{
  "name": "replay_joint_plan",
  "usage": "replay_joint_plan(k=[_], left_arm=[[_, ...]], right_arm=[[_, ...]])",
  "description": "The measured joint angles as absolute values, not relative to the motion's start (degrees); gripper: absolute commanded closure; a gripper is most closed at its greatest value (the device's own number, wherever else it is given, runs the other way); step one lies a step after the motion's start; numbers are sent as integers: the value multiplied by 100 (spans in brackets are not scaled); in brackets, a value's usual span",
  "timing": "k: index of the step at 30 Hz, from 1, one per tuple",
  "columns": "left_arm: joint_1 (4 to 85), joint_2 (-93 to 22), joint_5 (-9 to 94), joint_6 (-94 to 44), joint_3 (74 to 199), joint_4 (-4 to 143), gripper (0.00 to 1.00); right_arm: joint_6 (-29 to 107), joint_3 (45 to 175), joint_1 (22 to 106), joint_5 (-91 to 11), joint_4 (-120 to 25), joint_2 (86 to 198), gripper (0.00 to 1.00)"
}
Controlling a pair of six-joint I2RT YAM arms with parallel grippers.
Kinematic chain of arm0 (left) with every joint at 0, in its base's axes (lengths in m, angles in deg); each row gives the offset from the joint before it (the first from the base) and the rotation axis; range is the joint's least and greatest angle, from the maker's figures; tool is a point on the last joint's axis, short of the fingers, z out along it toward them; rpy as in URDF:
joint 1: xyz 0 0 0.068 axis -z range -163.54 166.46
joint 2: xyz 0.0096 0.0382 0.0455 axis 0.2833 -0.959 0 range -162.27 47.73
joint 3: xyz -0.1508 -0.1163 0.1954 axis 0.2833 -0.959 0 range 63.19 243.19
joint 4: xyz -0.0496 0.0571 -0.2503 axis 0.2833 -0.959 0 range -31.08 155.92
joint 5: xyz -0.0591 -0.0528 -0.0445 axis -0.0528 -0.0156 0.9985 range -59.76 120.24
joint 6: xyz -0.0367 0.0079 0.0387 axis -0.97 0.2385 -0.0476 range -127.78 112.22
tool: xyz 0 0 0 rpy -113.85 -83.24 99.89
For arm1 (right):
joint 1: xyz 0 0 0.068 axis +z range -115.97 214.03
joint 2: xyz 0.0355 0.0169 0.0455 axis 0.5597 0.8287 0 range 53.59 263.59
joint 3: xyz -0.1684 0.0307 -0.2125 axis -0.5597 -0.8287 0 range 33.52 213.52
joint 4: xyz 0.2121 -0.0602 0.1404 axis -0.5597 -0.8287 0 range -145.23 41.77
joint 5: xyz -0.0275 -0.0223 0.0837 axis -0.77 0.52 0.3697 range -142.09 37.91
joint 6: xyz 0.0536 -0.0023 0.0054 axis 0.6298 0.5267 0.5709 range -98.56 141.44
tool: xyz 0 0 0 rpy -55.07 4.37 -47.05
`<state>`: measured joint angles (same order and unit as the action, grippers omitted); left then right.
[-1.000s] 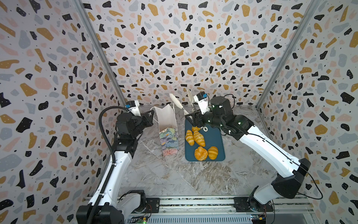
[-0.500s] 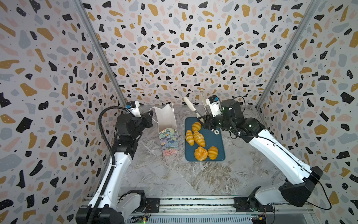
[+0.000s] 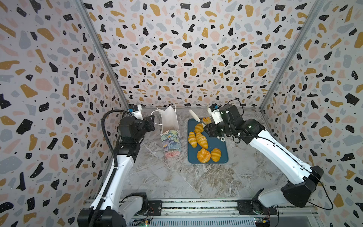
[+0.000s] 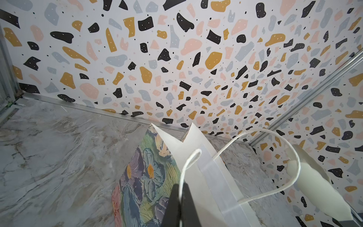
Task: Pack bread into a paper bag
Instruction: Pick up the bread from the tray.
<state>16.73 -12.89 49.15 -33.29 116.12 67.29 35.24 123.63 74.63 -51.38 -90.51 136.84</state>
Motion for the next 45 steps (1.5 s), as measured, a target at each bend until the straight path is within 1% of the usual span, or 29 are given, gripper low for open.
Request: replay_joint_plan(k=[10,17,25,36,45], left_arm=[[1673,-1217,4673,-3144,11616,6460,100],[1673,-1213,4443,-3080,11767,6104,100],[1673,-1204,4410,-3139,12036,5925,100],[1673,-1204,4395,-3406,12036,5735,100],[1673,-1202,4399,-3535,12036,5660,100]], right_arm=[[3406,11865,7446,-5121,-9242,13797,35],[3393,11399,7360,-4895,-9263,13797,35],[3398,10988,7155,-4675,-9239,13797,36],[3290,10717,6963,-4476,-9248,13810,37],[3052,10710,6936,-4461,-9259,14057,38]])
